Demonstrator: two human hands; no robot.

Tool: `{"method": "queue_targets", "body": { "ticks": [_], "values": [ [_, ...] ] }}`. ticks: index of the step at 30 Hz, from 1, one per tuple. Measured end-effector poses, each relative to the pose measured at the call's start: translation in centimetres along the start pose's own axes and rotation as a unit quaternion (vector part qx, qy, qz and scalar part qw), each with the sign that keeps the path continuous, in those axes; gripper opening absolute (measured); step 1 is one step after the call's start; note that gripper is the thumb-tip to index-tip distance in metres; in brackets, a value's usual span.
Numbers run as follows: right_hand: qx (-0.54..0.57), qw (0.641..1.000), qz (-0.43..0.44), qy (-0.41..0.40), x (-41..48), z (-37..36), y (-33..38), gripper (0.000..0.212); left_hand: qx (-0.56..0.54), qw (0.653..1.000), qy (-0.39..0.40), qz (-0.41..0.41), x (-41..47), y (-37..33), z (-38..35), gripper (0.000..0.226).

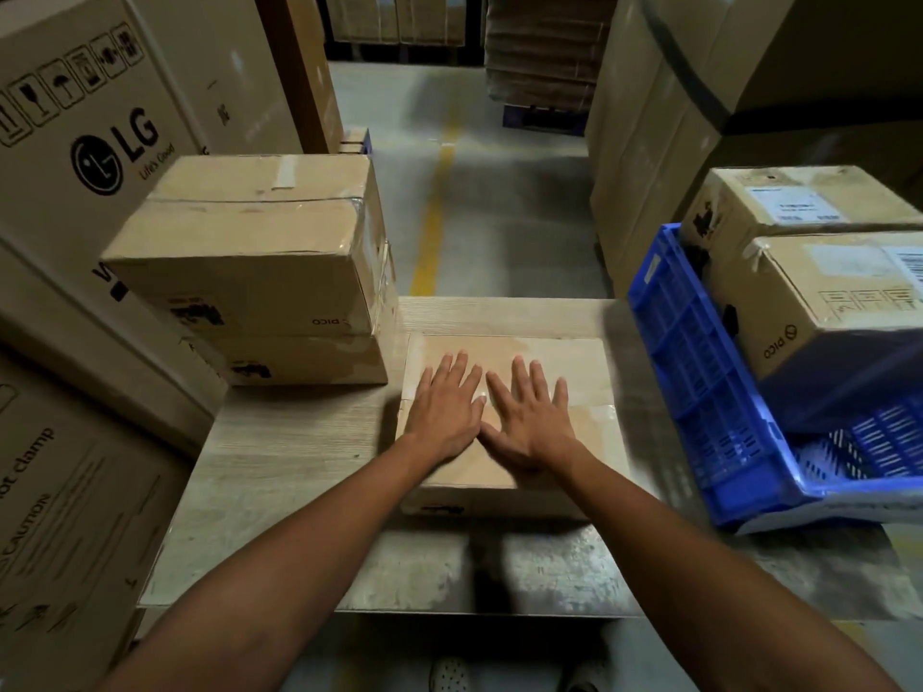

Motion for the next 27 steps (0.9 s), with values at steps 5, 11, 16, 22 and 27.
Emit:
{"method": "queue_targets", "body": {
  "ticks": [5, 11, 16, 22, 27],
  "values": [
    [0.019, 0.999, 0.009, 0.040, 0.1, 1.4, -0.5, 0.087, 0.002, 1.000, 0.014, 0.012, -0.1, -0.4, 0.2, 0.059],
    [0.051, 0.995, -0.026, -0.080, -3.7, 1.8, -0.1, 0.067, -0.055, 0.998, 0.000, -0.037, -3.3, -3.5, 0.4, 0.049],
    [0.094, 0.987, -0.057, -0.117, -6.3, -0.5, 0.4, 0.072, -0.096, 0.995, -0.012, -0.023, -4.2, -4.3, -0.5, 0.047],
    [0.069, 0.997, -0.008, -0.040, -5.4, 0.6, -0.7, 0.058, -0.075, 0.997, -0.005, -0.030, -4.3, -4.7, 0.4, 0.046],
    [0.030, 0.985, -0.028, -0.169, -8.9, 1.1, -0.3, 0.026, -0.075, 0.987, -0.076, -0.120, -7.4, -6.5, 0.9, 0.033]
  ]
}}
Point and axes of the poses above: each hand's wrist, its own x-axis towards the middle knuckle, its own z-axis out of the back of the hand, y = z × x, the point moved 7 cm from there along x, towards the middle knuckle, and after that the axes turned 2 degrees about z, right-handed, at the moved point
